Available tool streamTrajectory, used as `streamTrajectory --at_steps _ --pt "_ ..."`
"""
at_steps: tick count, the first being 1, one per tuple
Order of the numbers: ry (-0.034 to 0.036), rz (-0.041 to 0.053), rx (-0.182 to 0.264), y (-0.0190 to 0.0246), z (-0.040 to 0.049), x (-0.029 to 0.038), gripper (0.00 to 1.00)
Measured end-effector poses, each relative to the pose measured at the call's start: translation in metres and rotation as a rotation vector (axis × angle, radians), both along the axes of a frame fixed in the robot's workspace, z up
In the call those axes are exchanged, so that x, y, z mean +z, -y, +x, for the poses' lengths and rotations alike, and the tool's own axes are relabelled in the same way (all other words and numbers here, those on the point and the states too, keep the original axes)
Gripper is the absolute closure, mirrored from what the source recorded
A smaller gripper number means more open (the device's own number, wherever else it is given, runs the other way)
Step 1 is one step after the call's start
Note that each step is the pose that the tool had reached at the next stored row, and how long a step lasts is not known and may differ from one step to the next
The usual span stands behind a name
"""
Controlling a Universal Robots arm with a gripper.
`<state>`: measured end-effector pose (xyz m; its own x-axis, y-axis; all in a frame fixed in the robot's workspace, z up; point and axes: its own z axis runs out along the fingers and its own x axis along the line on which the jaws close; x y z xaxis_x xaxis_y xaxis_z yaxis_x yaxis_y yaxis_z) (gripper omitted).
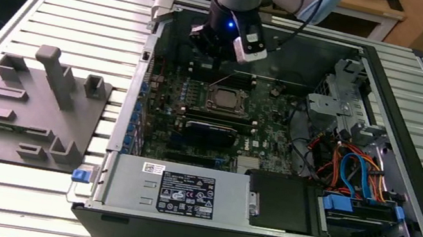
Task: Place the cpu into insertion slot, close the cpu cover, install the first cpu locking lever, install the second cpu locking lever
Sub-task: 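Install the first cpu locking lever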
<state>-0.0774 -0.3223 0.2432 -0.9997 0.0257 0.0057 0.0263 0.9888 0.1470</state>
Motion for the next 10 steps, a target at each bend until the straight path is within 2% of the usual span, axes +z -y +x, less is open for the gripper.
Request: streamTrajectory --at_steps 2,3,6,10 --pt "-0.0001 -0.0096 0.0 -0.0004 0.0014 -0.0012 0.9" --pt "-0.0002 -0.0181 0.0 -0.0006 0.0019 -0.0016 0.9" --pt "0.0001 -0.0554 0.0 -0.0011 0.0033 -0.0025 0.9" --pt "-0.0001 -0.0562 -0.002 -0.0012 0.005 -0.0041 0.9"
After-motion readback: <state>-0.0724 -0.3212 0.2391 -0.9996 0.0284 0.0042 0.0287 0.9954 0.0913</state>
